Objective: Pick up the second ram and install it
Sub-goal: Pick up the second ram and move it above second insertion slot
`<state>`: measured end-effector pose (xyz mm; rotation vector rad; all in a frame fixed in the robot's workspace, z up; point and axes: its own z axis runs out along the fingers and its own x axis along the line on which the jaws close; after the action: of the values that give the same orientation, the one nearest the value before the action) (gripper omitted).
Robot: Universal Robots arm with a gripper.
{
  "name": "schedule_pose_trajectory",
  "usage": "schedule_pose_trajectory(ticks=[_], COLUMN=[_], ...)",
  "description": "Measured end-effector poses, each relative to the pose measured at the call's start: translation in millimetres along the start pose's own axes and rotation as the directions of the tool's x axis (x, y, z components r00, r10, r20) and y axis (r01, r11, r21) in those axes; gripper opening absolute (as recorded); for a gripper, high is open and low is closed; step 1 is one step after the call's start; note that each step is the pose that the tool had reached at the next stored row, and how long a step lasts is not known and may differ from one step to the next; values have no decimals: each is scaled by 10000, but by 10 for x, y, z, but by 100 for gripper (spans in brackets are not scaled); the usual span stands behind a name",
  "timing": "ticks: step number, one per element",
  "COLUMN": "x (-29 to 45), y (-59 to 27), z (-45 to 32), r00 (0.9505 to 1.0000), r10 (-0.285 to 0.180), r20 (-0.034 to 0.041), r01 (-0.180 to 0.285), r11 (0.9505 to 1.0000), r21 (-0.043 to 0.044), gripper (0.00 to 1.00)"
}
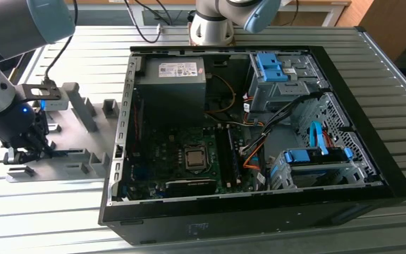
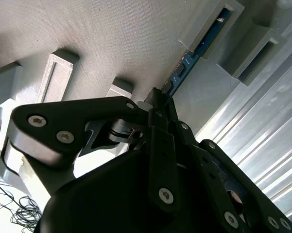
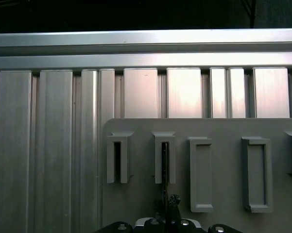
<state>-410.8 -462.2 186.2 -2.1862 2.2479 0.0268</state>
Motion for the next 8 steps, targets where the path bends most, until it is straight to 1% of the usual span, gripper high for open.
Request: schedule_pose_trajectory(ticks=[8], x=[1], y=[0], z=[-11], r00=[9999], r10=[-141], r20=[-2], r01=[141], r11=[9999], r21=[-3], gripper=[15])
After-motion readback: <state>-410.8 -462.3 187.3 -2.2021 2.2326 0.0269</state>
